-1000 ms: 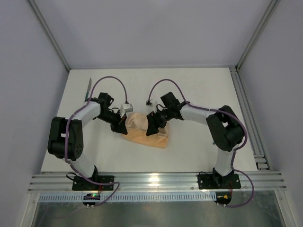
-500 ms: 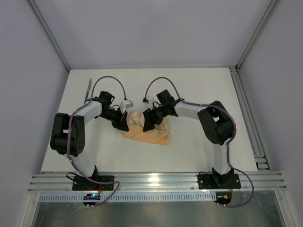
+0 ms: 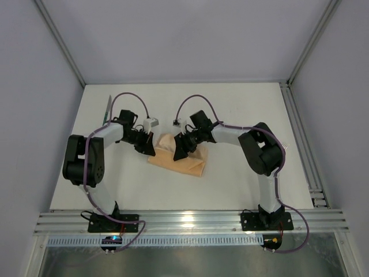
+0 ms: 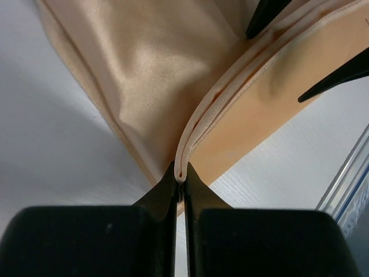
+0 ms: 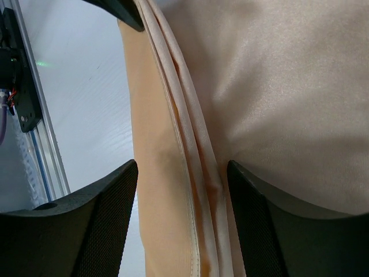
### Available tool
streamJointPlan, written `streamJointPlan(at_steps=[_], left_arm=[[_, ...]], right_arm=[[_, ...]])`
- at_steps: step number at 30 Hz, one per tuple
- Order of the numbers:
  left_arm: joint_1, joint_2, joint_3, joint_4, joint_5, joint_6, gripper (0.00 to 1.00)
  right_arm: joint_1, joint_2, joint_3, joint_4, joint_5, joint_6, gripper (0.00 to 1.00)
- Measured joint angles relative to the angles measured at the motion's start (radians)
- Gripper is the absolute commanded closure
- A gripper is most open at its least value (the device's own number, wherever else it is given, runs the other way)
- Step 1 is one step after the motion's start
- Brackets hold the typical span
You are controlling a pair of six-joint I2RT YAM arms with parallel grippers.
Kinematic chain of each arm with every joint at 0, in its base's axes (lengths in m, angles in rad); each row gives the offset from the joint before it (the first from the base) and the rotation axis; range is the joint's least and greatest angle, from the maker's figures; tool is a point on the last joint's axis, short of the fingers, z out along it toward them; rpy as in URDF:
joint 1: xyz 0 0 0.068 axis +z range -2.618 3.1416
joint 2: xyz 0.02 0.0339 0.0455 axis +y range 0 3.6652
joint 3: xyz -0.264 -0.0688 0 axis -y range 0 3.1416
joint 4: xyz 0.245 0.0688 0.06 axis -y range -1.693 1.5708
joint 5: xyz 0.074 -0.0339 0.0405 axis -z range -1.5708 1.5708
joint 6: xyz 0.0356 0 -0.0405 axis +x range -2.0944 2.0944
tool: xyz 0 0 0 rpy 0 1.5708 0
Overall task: Fold the napkin into a case and place the utensils inside
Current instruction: Fold the lower triangle-folded napkin at the center of the board.
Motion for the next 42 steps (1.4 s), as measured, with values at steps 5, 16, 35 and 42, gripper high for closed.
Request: streamJointPlan(at_steps=[5,16,35,42], left_arm=[[0.017,0.015,0.006,0.009,-0.031,-0.031,1.0],[-0.007,0.061,0.048,0.006,-0.047,-0.045,1.0],[-0.064,0.08,0.122,0.0,-0.095,-0.045,1.0],[-0.077,0.085,0.141,-0.001,-0.099,-0.052,0.98]], right_arm=[[0.0,0.0,-0.008,0.013,-0.011,0.001,0.32],[0.0,-0.003,-0.003,0.006,0.003,0.002,0.32],[0.004,-0.285,-0.134,0.071,0.311,0.071,0.34],[0.005,-0.472,-0.317,0.094,0.397,0.155,0.68]])
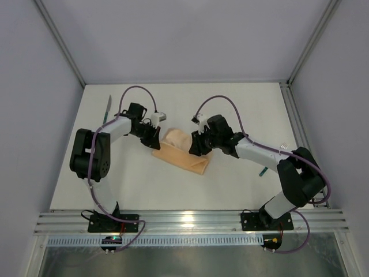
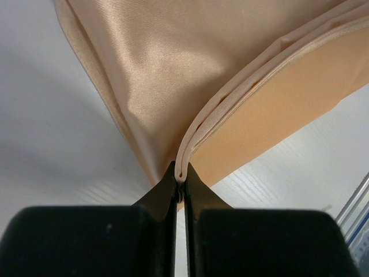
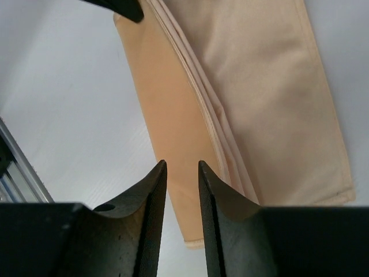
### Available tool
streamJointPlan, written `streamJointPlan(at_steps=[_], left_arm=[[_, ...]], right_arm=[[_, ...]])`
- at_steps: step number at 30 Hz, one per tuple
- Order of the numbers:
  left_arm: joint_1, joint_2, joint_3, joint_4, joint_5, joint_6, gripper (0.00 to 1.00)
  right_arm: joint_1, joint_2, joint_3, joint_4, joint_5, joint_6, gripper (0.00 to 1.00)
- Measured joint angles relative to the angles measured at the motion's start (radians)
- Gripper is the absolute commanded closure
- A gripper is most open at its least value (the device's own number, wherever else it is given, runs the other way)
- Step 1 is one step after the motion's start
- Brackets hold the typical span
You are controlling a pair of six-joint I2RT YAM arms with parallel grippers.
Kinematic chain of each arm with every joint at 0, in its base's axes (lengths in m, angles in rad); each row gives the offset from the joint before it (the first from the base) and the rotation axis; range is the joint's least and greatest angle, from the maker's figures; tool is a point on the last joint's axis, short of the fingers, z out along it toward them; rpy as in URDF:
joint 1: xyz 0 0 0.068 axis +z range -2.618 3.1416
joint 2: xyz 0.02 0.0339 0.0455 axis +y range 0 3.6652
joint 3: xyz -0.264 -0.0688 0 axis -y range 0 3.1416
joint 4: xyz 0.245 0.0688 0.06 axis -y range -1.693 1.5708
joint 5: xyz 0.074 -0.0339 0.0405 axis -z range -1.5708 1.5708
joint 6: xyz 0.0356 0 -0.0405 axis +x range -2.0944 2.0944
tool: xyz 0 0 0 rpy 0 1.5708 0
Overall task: Fold the napkin into a case and place the utensils inside
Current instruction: Fold the lower triangle-folded napkin at the center of the board.
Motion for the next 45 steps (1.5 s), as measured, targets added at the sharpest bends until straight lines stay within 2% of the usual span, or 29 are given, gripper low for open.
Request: streamJointPlan(at_steps=[6,10,13,15,21,26,37,45], left_arm=[[-0.006,0.026,0.018,0.002,-0.017,-0.014,0.96],[-0.009,0.042,0.018,0.002,-0.022,-0.019,0.98],[-0.013,0.043,0.02,0.002,-0.025,-0.018,0.98],[-0.016,0.043,0.021,0.002,-0.027,-0.018,0.98],[-0.02,0.042,0.025,0.001,-0.029,-0.019,0.98],[-0.02,0.041,0.034,0.002,-0.029,-0.019,0.98],[-0.035,0.041,0.088,0.001,-0.032,-0.027,0.98],[-0.037,0.107,0.13,-0.003,-0.062,-0.046,0.97]], right_arm=[[0.002,-0.018,-0.119,-0.011,0.052,0.056,0.71],[-0.003,-0.016,-0.122,-0.018,0.076,0.079,0.71],[-0.012,0.03,-0.048,-0.039,0.076,0.082,0.74],[-0.019,0.092,0.039,-0.05,0.075,0.08,0.8],[-0.034,0.331,0.29,-0.061,0.073,0.103,0.93],[-0.04,0.487,0.367,-0.081,0.057,0.151,0.96],[-0.048,0.513,0.406,-0.09,0.035,0.184,0.96],[-0.048,0.515,0.414,-0.103,0.026,0.16,0.96]])
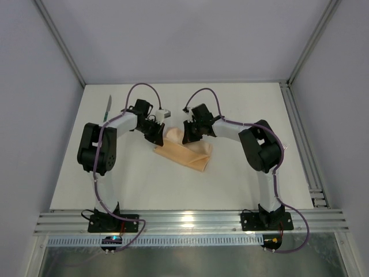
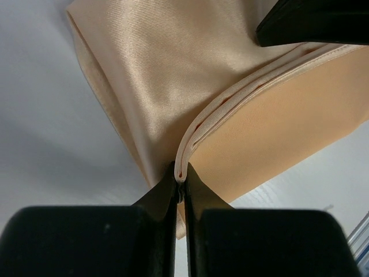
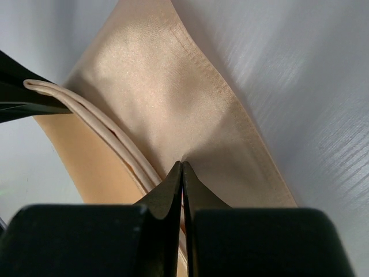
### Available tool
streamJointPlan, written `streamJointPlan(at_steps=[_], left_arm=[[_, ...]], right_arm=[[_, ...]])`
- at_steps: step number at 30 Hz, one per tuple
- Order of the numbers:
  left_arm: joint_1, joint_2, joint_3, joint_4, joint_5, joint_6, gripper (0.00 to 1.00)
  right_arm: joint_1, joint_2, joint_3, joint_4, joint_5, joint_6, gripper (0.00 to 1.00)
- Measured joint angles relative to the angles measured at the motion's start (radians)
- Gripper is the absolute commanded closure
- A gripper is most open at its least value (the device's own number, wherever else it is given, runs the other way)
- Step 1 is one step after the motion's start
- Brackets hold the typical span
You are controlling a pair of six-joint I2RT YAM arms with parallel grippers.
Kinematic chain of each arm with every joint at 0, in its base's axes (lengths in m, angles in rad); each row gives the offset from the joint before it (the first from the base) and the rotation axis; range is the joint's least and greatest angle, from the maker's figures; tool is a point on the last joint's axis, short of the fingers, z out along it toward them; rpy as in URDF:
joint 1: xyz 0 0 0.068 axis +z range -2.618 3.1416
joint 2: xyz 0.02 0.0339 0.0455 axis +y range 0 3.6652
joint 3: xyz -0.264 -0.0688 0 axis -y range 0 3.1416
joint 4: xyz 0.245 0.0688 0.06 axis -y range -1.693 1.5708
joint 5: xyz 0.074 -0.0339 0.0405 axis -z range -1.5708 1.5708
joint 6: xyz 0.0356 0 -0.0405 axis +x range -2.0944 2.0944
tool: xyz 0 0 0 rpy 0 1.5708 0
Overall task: Fold the napkin into a case and place the utensils inside
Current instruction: Fold the lower triangle-folded napkin at the center of the board.
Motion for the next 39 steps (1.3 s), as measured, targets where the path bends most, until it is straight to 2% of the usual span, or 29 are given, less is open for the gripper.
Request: streamJointPlan(at_steps=[9,14,21,28,32,36,39], left_arm=[[-0.013,0.031,0.02,-0.033,-0.02,0.002,0.95],[-0.016,0.032,0.024,-0.037,-0.024,0.001,0.91],[-0.018,0.032,0.024,-0.038,-0.023,-0.003,0.83],[-0.019,0.032,0.024,-0.039,-0.024,-0.011,0.82],[-0.019,0.032,0.024,-0.039,-0.024,-0.019,0.81],[-0.019,0.031,0.024,-0.042,-0.018,-0.023,0.67],[-0.022,0.023,0.024,-0.05,-0.006,-0.024,0.52]], right_arm=[[0.002,-0.01,0.025,-0.073,0.011,-0.06,0.93],[0.011,-0.097,0.014,-0.112,0.058,-0.084,0.93],[0.044,-0.343,-0.198,-0.051,0.061,-0.064,0.96],[0.072,-0.363,-0.378,-0.004,0.035,-0.031,0.96],[0.072,-0.361,-0.41,-0.011,0.055,-0.023,0.96],[0.072,-0.346,-0.41,-0.003,0.078,-0.023,0.96],[0.072,-0.33,-0.412,0.005,0.08,-0.016,0.96]])
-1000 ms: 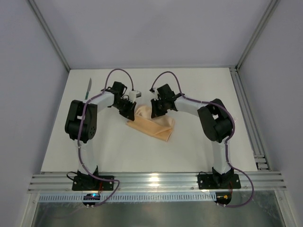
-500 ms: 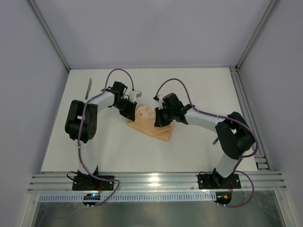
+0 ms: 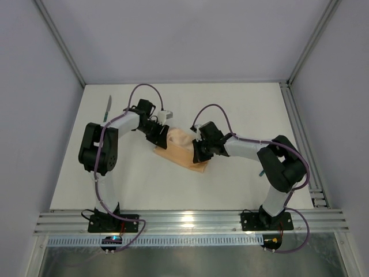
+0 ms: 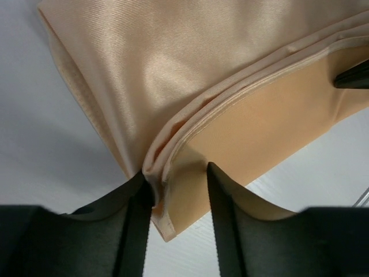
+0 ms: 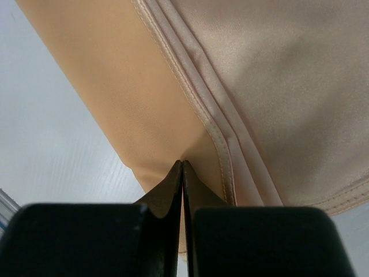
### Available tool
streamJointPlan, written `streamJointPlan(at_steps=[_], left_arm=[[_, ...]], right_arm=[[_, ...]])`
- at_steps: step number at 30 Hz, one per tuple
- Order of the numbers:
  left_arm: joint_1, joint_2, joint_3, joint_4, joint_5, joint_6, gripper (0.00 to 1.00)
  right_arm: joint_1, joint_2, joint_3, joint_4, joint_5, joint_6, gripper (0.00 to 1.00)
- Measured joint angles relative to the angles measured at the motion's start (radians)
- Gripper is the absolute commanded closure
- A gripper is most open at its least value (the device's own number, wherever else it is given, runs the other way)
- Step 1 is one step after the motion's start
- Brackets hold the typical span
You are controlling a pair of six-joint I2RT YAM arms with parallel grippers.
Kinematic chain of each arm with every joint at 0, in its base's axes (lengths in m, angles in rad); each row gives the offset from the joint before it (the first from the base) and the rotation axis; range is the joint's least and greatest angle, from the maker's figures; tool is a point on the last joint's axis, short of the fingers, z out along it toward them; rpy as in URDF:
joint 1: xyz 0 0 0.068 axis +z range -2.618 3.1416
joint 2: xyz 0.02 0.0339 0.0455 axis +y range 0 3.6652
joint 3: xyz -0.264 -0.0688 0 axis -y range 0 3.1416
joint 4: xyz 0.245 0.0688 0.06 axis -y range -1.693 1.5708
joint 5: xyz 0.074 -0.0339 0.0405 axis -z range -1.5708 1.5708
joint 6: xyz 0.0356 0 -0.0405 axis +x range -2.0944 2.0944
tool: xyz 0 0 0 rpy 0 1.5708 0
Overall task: Fold the napkin into a case and place the utensils inside
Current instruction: Fold the lower triangle-folded napkin at the center of the board.
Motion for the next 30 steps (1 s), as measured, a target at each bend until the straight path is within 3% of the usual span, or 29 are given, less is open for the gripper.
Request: streamJointPlan(at_steps=[1,2,8,12,15,21,30], left_arm=[[0.0,-0.006,0.0,-0.004,-0.003,0.002,0.48],[-0.001,-0.014,0.0,-0.009,-0.007,0.002,0.38],[0.001,-0.123,0.0,-0.016,-0.06,-0.006,0.37],[-0.003,-0.212,-0.013,0.017,-0.103,-0.018,0.54],[-0.025,-0.233,-0.031,0.036,-0.145,-0.011,0.61],[-0.106,-0.163,-0.09,0.039,-0.212,0.029,0.62],[-0.106,-0.15,-0.154,0.033,-0.248,0.061,0.65]], right_arm=[[0.0,0.0,0.0,0.003,0.003,0.0,0.96],[0.0,0.0,0.0,0.006,0.003,0.001,0.96],[0.0,0.0,-0.002,0.011,0.002,0.002,0.96],[0.0,0.0,-0.002,0.011,0.001,0.002,0.96],[0.0,0.0,-0.002,0.011,0.0,0.002,0.96],[0.0,-0.001,-0.002,0.01,-0.001,-0.001,0.96],[0.0,-0.031,-0.002,-0.009,-0.033,0.0,0.94]])
